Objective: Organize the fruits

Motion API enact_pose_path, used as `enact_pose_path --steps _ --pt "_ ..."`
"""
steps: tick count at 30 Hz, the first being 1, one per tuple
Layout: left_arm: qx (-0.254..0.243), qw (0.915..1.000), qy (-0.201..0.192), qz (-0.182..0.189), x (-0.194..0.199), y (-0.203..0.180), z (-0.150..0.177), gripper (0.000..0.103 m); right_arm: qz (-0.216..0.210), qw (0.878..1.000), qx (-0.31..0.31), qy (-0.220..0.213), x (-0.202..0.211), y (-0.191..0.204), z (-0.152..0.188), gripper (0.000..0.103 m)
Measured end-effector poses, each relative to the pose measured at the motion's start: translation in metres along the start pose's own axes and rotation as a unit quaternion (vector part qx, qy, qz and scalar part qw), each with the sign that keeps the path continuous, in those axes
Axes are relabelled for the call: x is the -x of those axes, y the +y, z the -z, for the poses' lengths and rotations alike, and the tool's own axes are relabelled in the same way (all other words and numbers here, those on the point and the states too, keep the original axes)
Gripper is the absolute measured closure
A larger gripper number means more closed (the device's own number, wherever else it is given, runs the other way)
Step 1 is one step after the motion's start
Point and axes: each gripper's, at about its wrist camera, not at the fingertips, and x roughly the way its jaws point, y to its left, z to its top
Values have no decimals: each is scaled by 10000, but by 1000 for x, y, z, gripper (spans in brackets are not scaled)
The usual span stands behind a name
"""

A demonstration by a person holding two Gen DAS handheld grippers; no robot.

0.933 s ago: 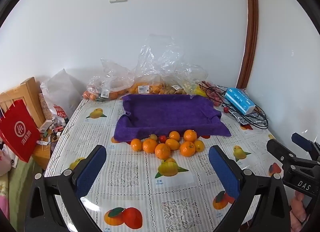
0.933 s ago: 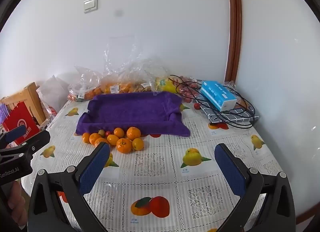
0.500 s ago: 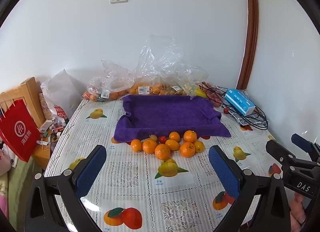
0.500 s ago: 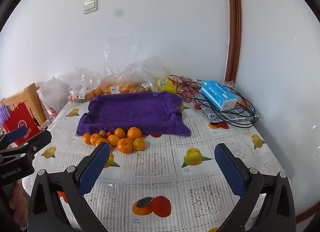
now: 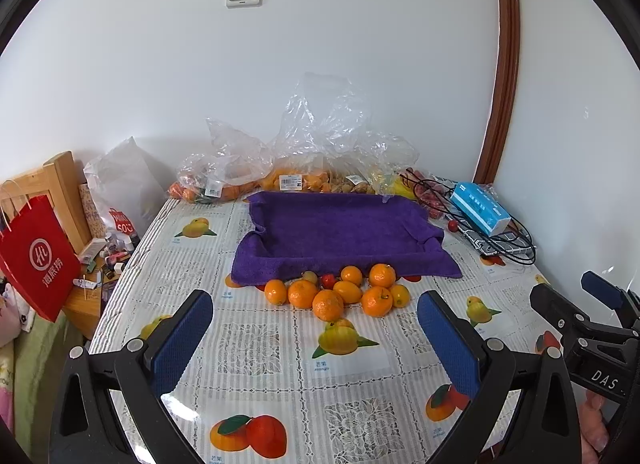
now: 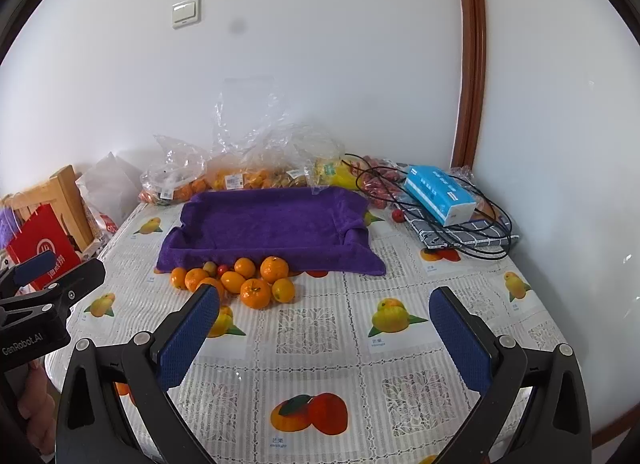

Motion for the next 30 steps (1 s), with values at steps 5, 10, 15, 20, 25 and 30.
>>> enact_pose_path --steps 5,10,15,20,25,30 --pt "10 10000 -14 -23 0 1 -2 1 -12 10000 -32 -4 0 0 1 0" --pt "-2 10000 -46 -7 2 1 1 1 -22 10000 -38 -2 1 0 0 0" --pt "-16 10000 -69 -8 3 0 3 1 -26 10000 -59 -3 1 1 2 0" --pt "7 10000 -68 -26 3 -1 4 1 -49 10000 -79 -21 3 -1 3 0" --pt "8 10000 -69 -16 4 1 3 1 -55 9999 -106 -26 4 -1 4 0" --pt "12 10000 -83 -1 5 2 2 1 -48 9999 -89 -26 4 -1 3 0"
